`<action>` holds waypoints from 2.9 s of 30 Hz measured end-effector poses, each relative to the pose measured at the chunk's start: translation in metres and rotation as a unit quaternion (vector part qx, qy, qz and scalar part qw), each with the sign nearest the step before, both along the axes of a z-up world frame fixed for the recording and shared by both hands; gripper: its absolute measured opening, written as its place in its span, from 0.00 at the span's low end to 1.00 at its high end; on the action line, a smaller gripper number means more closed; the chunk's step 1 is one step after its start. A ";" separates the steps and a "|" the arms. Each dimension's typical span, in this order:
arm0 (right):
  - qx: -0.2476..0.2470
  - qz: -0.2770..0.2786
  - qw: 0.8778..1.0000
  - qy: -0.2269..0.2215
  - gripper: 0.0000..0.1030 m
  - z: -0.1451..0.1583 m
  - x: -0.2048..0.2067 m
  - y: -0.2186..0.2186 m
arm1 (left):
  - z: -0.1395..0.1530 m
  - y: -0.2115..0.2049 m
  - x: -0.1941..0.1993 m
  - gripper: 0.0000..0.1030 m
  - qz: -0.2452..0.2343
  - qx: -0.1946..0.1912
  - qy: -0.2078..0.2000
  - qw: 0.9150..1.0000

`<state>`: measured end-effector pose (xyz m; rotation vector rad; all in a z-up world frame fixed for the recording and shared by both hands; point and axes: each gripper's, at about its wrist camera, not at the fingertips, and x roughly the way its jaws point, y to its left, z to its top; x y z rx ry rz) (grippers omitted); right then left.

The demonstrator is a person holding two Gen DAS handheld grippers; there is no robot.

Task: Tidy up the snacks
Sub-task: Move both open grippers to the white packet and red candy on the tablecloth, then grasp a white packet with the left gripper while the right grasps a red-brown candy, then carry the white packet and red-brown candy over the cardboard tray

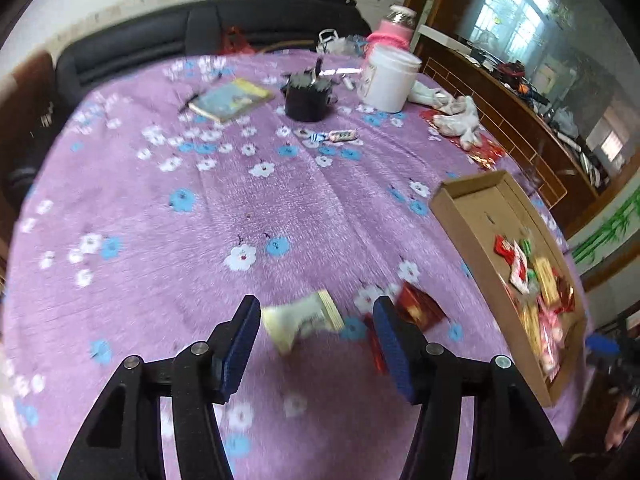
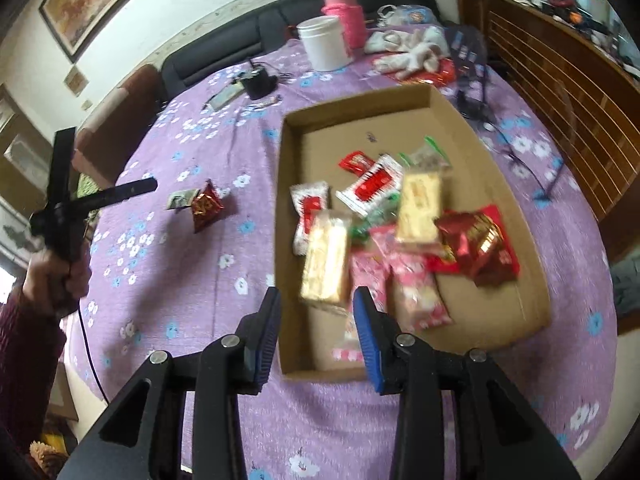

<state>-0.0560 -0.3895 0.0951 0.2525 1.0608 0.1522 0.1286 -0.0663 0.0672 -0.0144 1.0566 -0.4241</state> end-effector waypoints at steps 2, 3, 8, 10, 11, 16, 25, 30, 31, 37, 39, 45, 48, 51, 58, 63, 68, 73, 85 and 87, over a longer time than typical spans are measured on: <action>-0.006 -0.016 1.000 0.003 0.35 -0.001 -0.006 -0.004 | -0.011 -0.003 0.015 0.60 -0.011 -0.020 0.020 1.000; -0.008 -0.023 1.000 0.004 0.36 0.000 -0.008 -0.006 | -0.016 -0.005 0.021 0.60 -0.014 -0.023 0.025 0.999; -0.013 -0.054 0.998 0.009 0.39 0.000 -0.015 -0.015 | -0.037 -0.006 0.029 0.60 -0.026 -0.034 0.054 0.998; -0.015 -0.057 0.998 0.011 0.39 0.000 -0.016 -0.016 | -0.040 -0.005 0.018 0.60 -0.040 -0.045 0.059 0.996; -0.016 -0.059 0.998 0.010 0.39 0.000 -0.016 -0.016 | -0.041 -0.004 0.013 0.60 -0.048 -0.044 0.058 0.996; -0.017 -0.060 0.998 0.014 0.39 -0.004 -0.011 -0.013 | -0.045 -0.009 -0.018 0.60 -0.080 -0.020 0.043 0.996; -0.023 -0.030 0.999 0.009 0.39 -0.004 0.004 0.013 | -0.047 -0.020 0.000 0.43 -0.011 0.019 0.017 1.000; -0.017 0.009 1.000 0.005 0.39 -0.001 0.019 0.035 | -0.048 -0.001 -0.009 0.20 0.042 0.014 0.007 0.999; -0.012 0.024 1.000 0.004 0.39 0.000 0.025 0.043 | -0.048 0.005 -0.015 0.20 0.054 0.021 0.003 0.998; 0.070 0.092 0.993 0.032 0.41 -0.007 0.088 0.088 | -0.046 0.038 -0.063 0.20 0.102 0.020 0.009 0.995; 0.091 0.099 0.990 0.042 0.41 -0.013 0.116 0.102 | -0.045 0.045 -0.081 0.20 0.111 0.020 0.012 0.994; 0.082 0.113 0.988 0.068 0.39 -0.051 0.186 0.148 | -0.045 0.054 -0.122 0.21 0.120 0.044 0.012 0.992; 0.068 0.121 0.986 0.088 0.20 -0.065 0.183 0.159 | -0.046 0.058 -0.130 0.21 0.123 0.041 0.014 0.992; 0.087 0.137 0.980 0.119 0.20 -0.065 0.156 0.162 | -0.046 0.062 -0.134 0.21 0.123 0.041 0.011 0.992; 0.025 0.218 0.972 0.079 0.31 -0.028 0.102 0.169 | -0.046 0.069 -0.133 0.21 0.128 0.032 0.010 0.991; 0.026 0.283 0.957 0.064 0.43 -0.021 0.113 0.185 | -0.047 0.068 -0.133 0.21 0.125 0.033 0.008 0.992; -0.011 0.336 0.938 0.085 0.43 -0.043 0.107 0.205 | -0.047 0.070 -0.134 0.21 0.126 0.035 0.006 0.991; -0.043 0.343 0.934 0.090 0.43 -0.063 0.109 0.210 | -0.047 0.069 -0.135 0.21 0.127 0.037 0.005 0.991; -0.004 0.291 0.954 0.071 0.32 -0.060 0.082 0.213 | -0.035 0.056 -0.139 0.21 0.129 0.037 -0.017 0.991; 0.012 0.271 0.960 0.068 0.32 -0.055 0.077 0.206 | -0.029 0.051 -0.139 0.21 0.126 0.040 -0.025 0.991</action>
